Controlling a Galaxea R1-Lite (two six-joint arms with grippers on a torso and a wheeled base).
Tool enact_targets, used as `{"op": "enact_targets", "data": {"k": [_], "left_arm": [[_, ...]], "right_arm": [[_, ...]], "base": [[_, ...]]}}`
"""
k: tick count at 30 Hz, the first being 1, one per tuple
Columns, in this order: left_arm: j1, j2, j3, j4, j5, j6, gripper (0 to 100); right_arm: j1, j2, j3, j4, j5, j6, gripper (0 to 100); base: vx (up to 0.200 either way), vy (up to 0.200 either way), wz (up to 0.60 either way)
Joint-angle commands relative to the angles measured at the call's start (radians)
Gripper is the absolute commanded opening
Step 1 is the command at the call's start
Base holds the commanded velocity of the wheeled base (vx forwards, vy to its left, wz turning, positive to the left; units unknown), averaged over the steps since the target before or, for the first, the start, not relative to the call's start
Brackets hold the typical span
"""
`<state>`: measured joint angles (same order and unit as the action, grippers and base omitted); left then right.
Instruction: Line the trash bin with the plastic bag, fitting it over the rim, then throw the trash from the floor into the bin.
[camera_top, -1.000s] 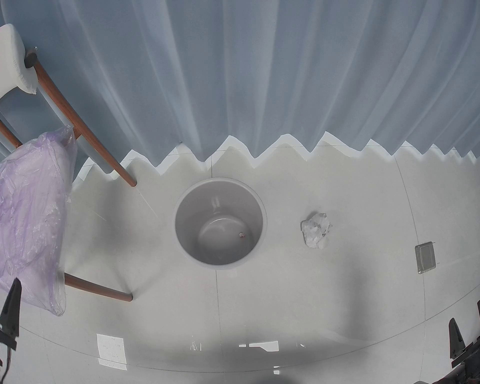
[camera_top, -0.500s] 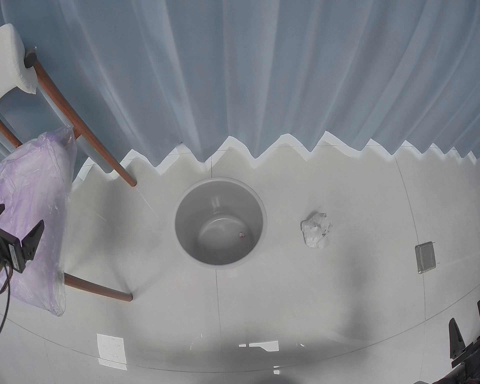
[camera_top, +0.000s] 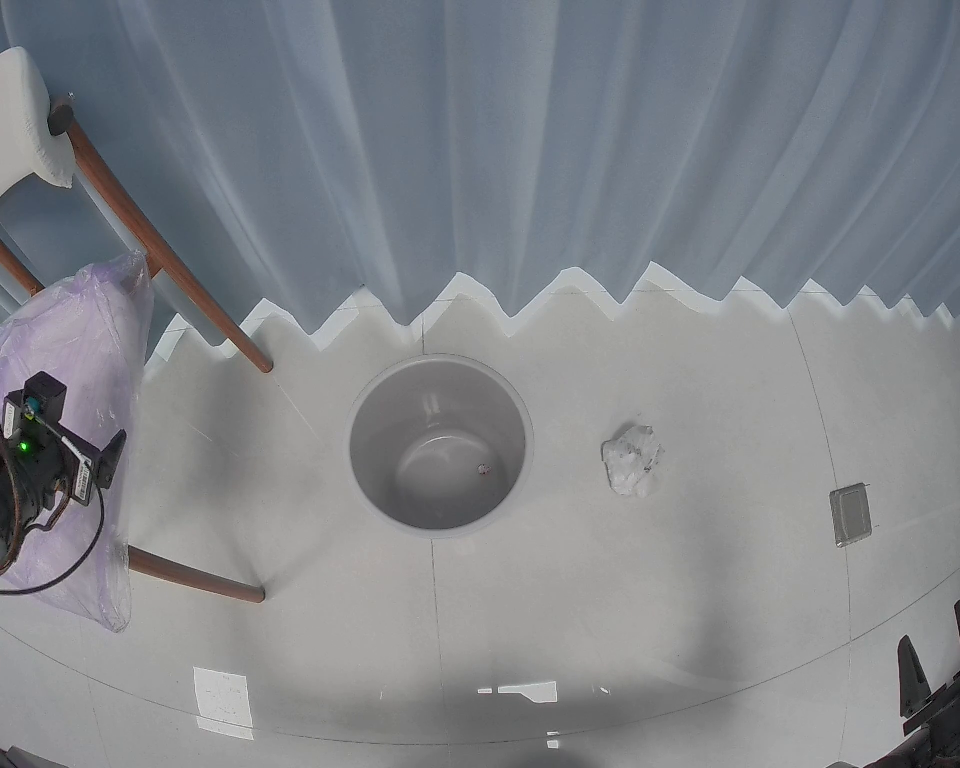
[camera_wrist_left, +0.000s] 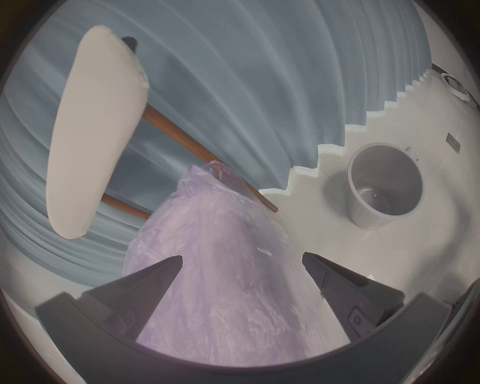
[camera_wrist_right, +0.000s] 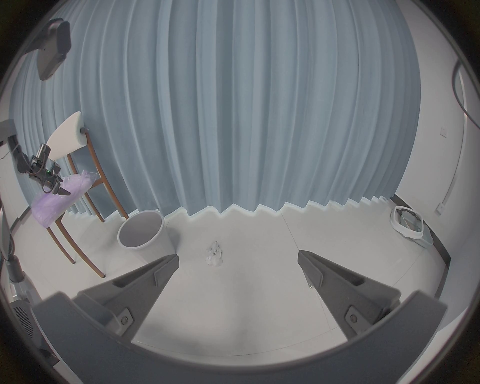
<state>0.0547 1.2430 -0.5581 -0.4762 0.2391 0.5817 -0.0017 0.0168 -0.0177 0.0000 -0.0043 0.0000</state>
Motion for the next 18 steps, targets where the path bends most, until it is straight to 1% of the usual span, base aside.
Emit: {"op": "enact_targets", "data": {"k": [1,5,13,18], "left_arm": [[0.008,0.127,-0.046,-0.018,0.003,0.013,100],[0.010,0.187,-0.092,-0.019,0.020,0.013,100],[0.013,0.247,-0.148,-0.024,0.020,0.021,100],[0.002,0.260,-0.148,-0.024,0.019,0.021,100]], "right_arm": [[0.000,-0.017,0.018,0.000,0.000,0.000,100],[0.000,-0.017,0.018,-0.002,0.000,0.008,100],[0.000,-0.017,0.018,-0.002,0.000,0.009,100],[0.000,-0.017,0.016,-0.002,0.000,0.008,100]], "base": [[0.000,0.000,0.00],[0.000,0.000,0.00],[0.000,0.000,0.00],[0.000,0.000,0.00]]}}
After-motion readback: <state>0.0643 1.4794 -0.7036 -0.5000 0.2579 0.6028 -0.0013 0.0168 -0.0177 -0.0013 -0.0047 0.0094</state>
